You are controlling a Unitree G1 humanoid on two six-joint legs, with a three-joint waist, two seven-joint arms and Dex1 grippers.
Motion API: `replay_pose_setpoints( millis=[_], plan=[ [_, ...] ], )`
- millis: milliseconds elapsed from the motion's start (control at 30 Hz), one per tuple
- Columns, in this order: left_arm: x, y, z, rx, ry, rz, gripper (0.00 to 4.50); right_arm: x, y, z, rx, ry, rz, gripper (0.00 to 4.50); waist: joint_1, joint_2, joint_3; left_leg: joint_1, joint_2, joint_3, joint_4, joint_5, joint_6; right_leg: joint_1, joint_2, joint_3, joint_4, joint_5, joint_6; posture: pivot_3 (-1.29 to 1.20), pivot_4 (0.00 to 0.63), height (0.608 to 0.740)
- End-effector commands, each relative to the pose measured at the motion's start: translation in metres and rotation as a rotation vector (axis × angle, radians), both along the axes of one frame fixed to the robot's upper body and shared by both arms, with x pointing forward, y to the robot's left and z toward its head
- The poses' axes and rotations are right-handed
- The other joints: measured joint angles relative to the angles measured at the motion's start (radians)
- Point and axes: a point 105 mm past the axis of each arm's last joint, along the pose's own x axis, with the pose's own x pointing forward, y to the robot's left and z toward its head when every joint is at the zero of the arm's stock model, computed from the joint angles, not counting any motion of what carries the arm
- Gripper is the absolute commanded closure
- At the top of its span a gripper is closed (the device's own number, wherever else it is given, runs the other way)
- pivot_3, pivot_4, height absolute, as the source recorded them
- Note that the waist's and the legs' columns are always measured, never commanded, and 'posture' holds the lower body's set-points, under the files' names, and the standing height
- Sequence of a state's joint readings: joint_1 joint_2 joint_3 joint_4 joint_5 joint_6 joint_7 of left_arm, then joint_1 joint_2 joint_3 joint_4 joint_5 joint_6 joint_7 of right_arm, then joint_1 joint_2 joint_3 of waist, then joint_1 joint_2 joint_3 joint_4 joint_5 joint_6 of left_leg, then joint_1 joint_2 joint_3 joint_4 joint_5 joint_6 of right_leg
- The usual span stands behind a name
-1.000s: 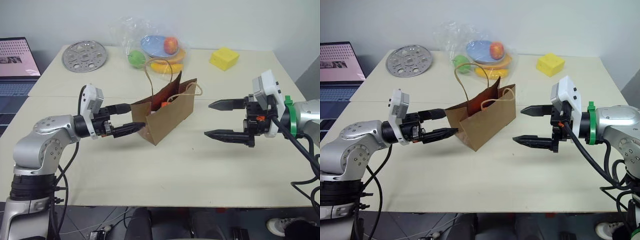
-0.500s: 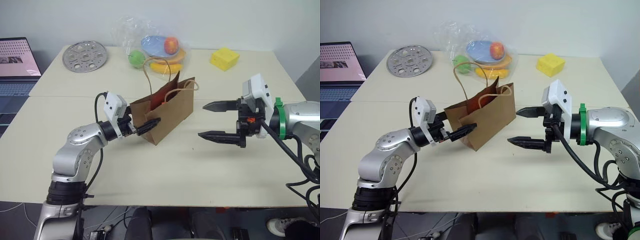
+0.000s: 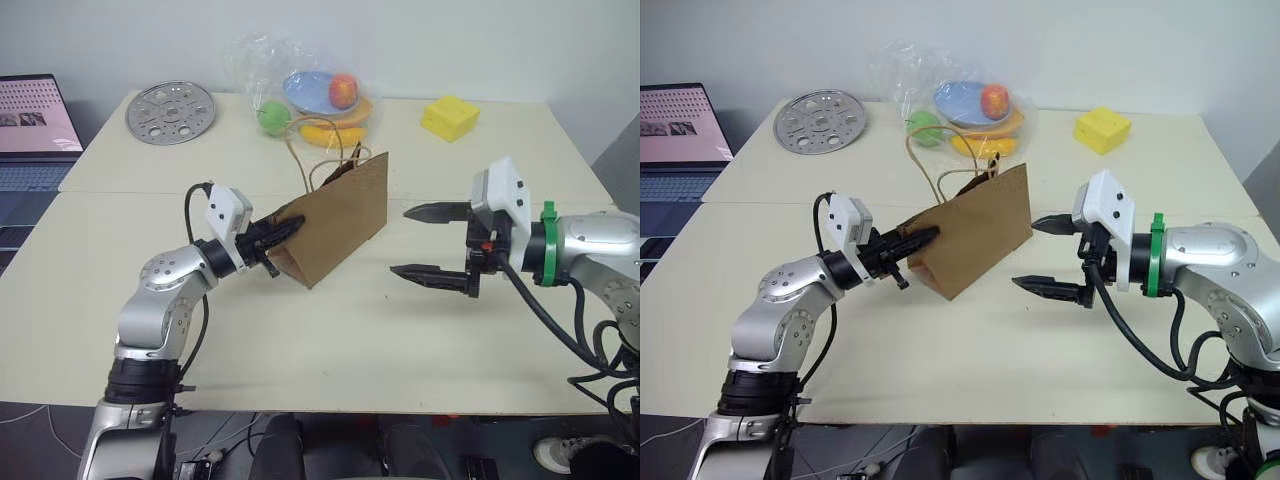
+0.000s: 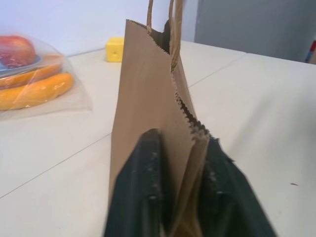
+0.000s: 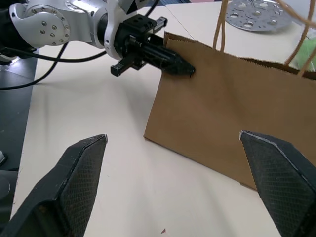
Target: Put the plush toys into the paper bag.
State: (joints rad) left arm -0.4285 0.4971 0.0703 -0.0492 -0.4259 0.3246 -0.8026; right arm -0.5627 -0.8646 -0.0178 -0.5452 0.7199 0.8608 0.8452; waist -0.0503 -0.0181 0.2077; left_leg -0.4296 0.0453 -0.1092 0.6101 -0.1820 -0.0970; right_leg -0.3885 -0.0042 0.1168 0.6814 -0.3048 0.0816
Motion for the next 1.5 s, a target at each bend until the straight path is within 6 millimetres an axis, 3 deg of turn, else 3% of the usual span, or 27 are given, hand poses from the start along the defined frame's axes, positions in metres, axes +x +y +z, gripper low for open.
replay_pose_setpoints(
  millis=[33, 167, 300, 533, 633, 800, 967, 1133, 1300, 1367, 1433, 1500],
  plan=[
    [0.001, -0.001, 0.012, 0.004, -0.047, -0.039, 4.46, -0.003, -0.003, 0.006, -0.012, -0.061, -0.028, 0.00, 0.000, 0.000, 0.000, 0.000, 0.000, 0.000, 0.000, 0.000, 0.000, 0.000, 0.000, 0.000, 0.000, 0.000, 0.000, 0.00, 0.150, 0.740],
    [-0.003, -0.002, 0.013, 0.011, -0.022, -0.102, 4.46, -0.003, -0.006, 0.007, -0.010, -0.079, -0.059, 0.00, 0.000, 0.000, 0.000, 0.000, 0.000, 0.000, 0.000, 0.000, 0.000, 0.000, 0.000, 0.000, 0.000, 0.000, 0.000, 0.00, 0.150, 0.740],
    [-0.020, -0.021, 0.013, 0.095, 0.025, -0.357, 4.46, -0.006, -0.028, 0.014, -0.015, -0.183, -0.160, 0.00, 0.005, 0.000, 0.000, 0.000, 0.000, -0.001, 0.000, 0.000, 0.000, 0.000, 0.000, -0.001, 0.000, 0.000, 0.000, 0.00, 0.150, 0.740],
    [-0.016, -0.033, 0.025, 0.136, 0.043, -0.553, 4.46, -0.029, -0.062, 0.015, -0.052, -0.149, -0.245, 0.00, 0.018, 0.000, 0.000, 0.000, -0.001, -0.001, 0.000, 0.000, 0.000, 0.001, 0.000, -0.001, 0.000, 0.000, 0.000, 0.00, 0.150, 0.740],
    [-0.014, -0.041, 0.023, 0.168, 0.065, -0.647, 4.46, -0.042, -0.075, 0.015, -0.036, -0.053, -0.297, 0.00, 0.018, 0.000, 0.000, 0.000, 0.000, -0.001, 0.000, 0.000, 0.000, 0.001, 0.000, -0.001, 0.000, 0.000, 0.000, 0.00, 0.150, 0.740],
    [-0.004, -0.047, 0.005, 0.239, 0.050, -0.668, 4.46, -0.048, -0.074, 0.012, -0.035, -0.063, -0.337, 0.00, 0.012, 0.001, 0.000, 0.001, 0.000, -0.001, 0.000, 0.000, 0.000, 0.001, 0.001, -0.001, 0.000, 0.000, 0.000, 0.00, 0.150, 0.740],
    [0.006, -0.045, 0.001, 0.292, 0.026, -0.631, 4.46, -0.046, -0.072, 0.012, -0.029, -0.051, -0.339, 0.00, 0.016, 0.000, -0.001, 0.001, 0.000, -0.001, 0.002, 0.000, 0.000, 0.003, 0.001, 0.000, 0.000, 0.000, 0.000, 0.00, 0.150, 0.740],
    [-0.004, -0.030, 0.006, 0.295, 0.027, -0.622, 2.90, -0.045, -0.069, 0.010, -0.037, -0.018, -0.304, 0.00, 0.009, 0.000, -0.001, 0.001, 0.000, 0.000, 0.002, 0.001, 0.001, 0.003, 0.001, 0.001, 0.000, 0.000, 0.000, 0.00, 0.150, 0.740],
    [-0.022, 0.006, 0.016, 0.261, 0.064, -0.452, 1.37, -0.034, -0.078, 0.010, -0.070, -0.015, -0.294, 0.00, -0.007, 0.000, 0.000, 0.001, 0.001, 0.000, 0.000, 0.000, 0.001, 0.001, 0.001, 0.001, 0.001, 0.000, 0.000, 0.00, 0.150, 0.740],
    [-0.033, 0.028, 0.003, 0.388, 0.138, -0.373, 0.77, -0.027, -0.084, 0.014, -0.082, -0.021, -0.290, 0.00, -0.009, 0.000, 0.000, 0.001, 0.001, 0.000, 0.000, 0.000, 0.001, 0.001, 0.001, 0.001, 0.001, 0.000, 0.000, 0.00, 0.150, 0.740],
    [-0.039, 0.044, 0.000, 0.446, 0.170, -0.287, 0.77, -0.022, -0.090, 0.016, -0.105, -0.027, -0.278, 0.00, -0.009, 0.001, 0.000, 0.002, 0.001, 0.001, 0.000, 0.000, 0.001, 0.001, 0.001, 0.001, 0.000, 0.000, 0.000, 0.00, 0.150, 0.740],
    [-0.047, 0.067, 0.014, 0.441, 0.146, -0.172, 0.77, -0.017, -0.101, 0.021, -0.149, -0.035, -0.259, 0.00, -0.008, 0.001, 0.000, 0.002, 0.001, 0.002, 0.000, 0.000, 0.001, 0.002, 0.001, 0.002, 0.000, 0.000, 0.000, 0.00, 0.150, 0.740]
  ],
)
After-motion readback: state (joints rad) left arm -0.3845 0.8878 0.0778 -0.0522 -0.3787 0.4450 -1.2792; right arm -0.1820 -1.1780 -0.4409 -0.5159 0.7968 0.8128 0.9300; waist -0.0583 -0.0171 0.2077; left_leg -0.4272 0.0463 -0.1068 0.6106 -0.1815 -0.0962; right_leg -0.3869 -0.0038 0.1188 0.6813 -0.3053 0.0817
